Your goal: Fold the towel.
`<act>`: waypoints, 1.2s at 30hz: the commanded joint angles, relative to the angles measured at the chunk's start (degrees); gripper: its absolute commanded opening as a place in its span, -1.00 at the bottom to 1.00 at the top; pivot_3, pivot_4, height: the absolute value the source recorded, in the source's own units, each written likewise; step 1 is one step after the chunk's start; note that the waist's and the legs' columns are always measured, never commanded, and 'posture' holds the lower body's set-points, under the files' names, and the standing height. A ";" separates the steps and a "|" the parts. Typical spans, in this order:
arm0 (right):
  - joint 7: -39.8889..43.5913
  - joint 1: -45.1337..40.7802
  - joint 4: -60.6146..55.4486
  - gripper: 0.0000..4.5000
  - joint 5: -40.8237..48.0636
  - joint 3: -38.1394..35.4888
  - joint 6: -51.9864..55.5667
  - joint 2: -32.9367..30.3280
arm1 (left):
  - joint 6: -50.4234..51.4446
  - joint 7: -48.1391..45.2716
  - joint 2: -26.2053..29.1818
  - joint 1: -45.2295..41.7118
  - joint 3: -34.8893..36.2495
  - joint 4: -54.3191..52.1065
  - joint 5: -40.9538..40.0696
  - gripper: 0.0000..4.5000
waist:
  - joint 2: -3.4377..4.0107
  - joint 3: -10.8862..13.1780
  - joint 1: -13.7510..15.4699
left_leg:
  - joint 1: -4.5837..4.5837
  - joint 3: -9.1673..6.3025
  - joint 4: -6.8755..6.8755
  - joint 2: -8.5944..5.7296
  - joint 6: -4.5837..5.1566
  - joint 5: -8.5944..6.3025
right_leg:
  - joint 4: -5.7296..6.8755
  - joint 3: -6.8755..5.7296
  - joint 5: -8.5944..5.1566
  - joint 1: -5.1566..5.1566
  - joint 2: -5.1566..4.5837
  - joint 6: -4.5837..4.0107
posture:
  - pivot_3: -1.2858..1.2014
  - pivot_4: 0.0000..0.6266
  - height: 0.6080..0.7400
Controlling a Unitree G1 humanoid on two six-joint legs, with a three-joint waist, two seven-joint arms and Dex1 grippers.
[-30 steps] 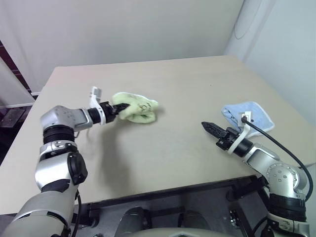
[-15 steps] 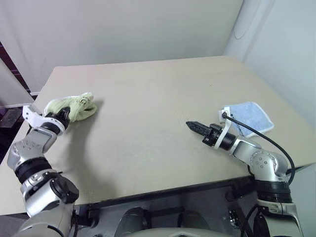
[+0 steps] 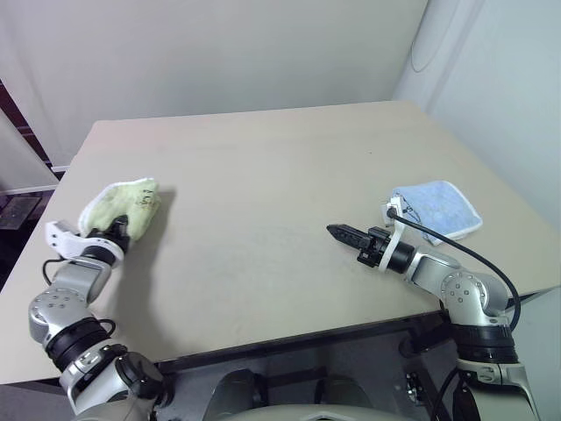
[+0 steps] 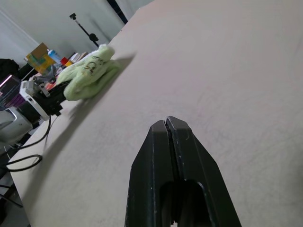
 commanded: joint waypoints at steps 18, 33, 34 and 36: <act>1.30 -1.79 -1.18 -1.00 -1.04 -0.42 -1.60 -0.23 | 1.46 -1.82 5.80 5.93 -8.04 -2.75 -4.45 0.85 | -0.02 -0.01 -0.16 | 0.14 0.30 -0.21 0.11 0.00 0.00 | -0.05 0.04 -0.02 -0.08 0.04 -0.10 | 0.03 -1.00 1.00; 2.75 1.14 -4.40 -1.00 -0.86 -3.51 -2.42 -3.84 | -13.14 -57.53 27.08 21.95 -21.69 2.69 5.10 0.98 | -0.06 -0.10 -0.51 | 0.25 1.70 -1.28 0.68 -0.48 0.26 | -0.28 0.06 0.16 -1.15 0.04 -0.46 | 0.03 -1.00 1.00; 2.93 1.31 -4.97 -1.00 -0.88 -3.57 -2.43 -4.24 | -16.23 -61.80 27.62 22.26 -22.65 1.45 6.07 0.98 | -0.06 -0.10 -0.36 | 0.26 1.83 -1.37 0.74 -0.47 0.26 | -0.31 0.06 0.20 -1.20 0.06 -0.53 | 0.03 -1.00 1.00; 3.86 1.70 -5.93 -1.00 -1.18 -3.90 -3.41 -5.13 | -23.10 -67.77 27.58 21.85 -25.11 -0.70 8.85 0.98 | -0.06 -0.10 -0.21 | 0.26 2.33 -1.73 0.86 -0.58 0.33 | -0.42 0.06 0.29 -1.37 0.01 -0.69 | 0.03 -1.00 1.00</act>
